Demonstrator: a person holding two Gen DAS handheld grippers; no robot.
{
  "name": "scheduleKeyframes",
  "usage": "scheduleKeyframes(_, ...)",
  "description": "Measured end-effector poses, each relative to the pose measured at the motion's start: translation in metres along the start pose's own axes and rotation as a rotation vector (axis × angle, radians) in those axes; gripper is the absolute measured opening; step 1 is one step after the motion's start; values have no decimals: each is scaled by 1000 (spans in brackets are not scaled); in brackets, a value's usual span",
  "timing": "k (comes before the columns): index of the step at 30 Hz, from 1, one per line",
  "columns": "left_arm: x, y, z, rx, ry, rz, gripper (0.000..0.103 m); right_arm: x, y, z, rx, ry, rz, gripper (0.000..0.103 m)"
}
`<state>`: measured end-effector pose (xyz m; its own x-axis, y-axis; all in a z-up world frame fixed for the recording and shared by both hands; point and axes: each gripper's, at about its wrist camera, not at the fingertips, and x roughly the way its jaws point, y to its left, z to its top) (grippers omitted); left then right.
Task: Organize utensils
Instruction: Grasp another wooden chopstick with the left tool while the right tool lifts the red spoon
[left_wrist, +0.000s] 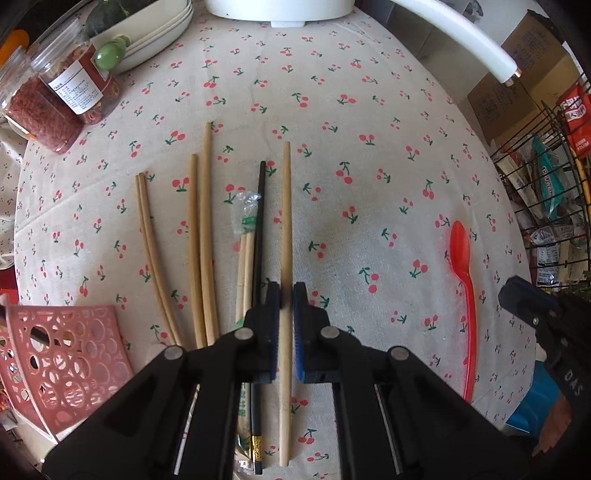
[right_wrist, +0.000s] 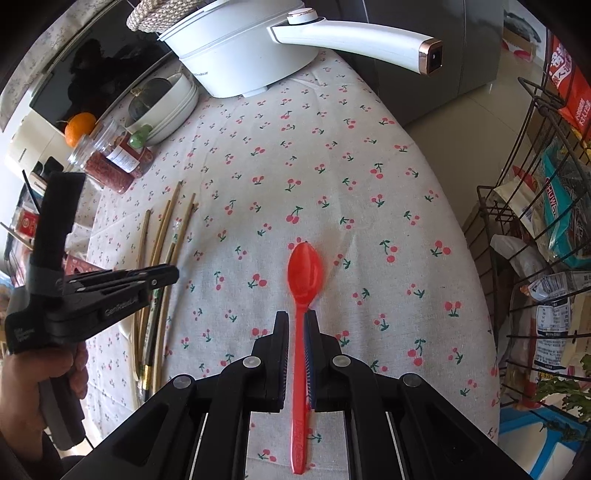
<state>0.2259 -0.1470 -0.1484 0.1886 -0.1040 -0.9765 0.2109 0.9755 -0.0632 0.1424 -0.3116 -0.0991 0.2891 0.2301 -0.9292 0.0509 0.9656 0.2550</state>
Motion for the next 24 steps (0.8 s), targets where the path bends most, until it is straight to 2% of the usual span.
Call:
scheduleKeyframes(1,-3,0,-4,3,-16,-9,8,1,-2,1,5,-1,-10,10)
scheduleKeyframes(2,-7,-1,-8,5,-33,-18,8,4,-3,2,8,5,-15,16)
scheduleKeyframes(3,-10,0,-13,6,-50,-28,8,7,-4,3,11,13,-21,28)
scheduleKeyframes(5,-19,4,-23,9,-86,-55,8,13,-5,4,20,23,-31,42)
scheduleKeyframes(8,-38,8,-33,20,-137,-83,8,25,-1,6,4,42,-43,42)
scheduleKeyframes(12,-66,7,-55,37,-187,-106,8,41,10,9,-51,57,-108,42)
scheduleKeyframes(16,-81,17,-71,29,-231,-135,8,50,20,14,-108,33,-181,42)
scheduleKeyframes(17,-96,23,-81,30,-246,-137,8,52,23,14,-121,25,-195,42)
scheduleKeyframes(19,-103,28,-90,33,-282,-138,8,56,31,14,-161,17,-230,35)
scheduleKeyframes(20,-106,31,-95,34,-302,-139,8,57,35,14,-182,10,-242,26)
scheduleKeyframes(24,-117,39,-103,38,-344,-170,8,56,39,12,-199,-3,-221,26)
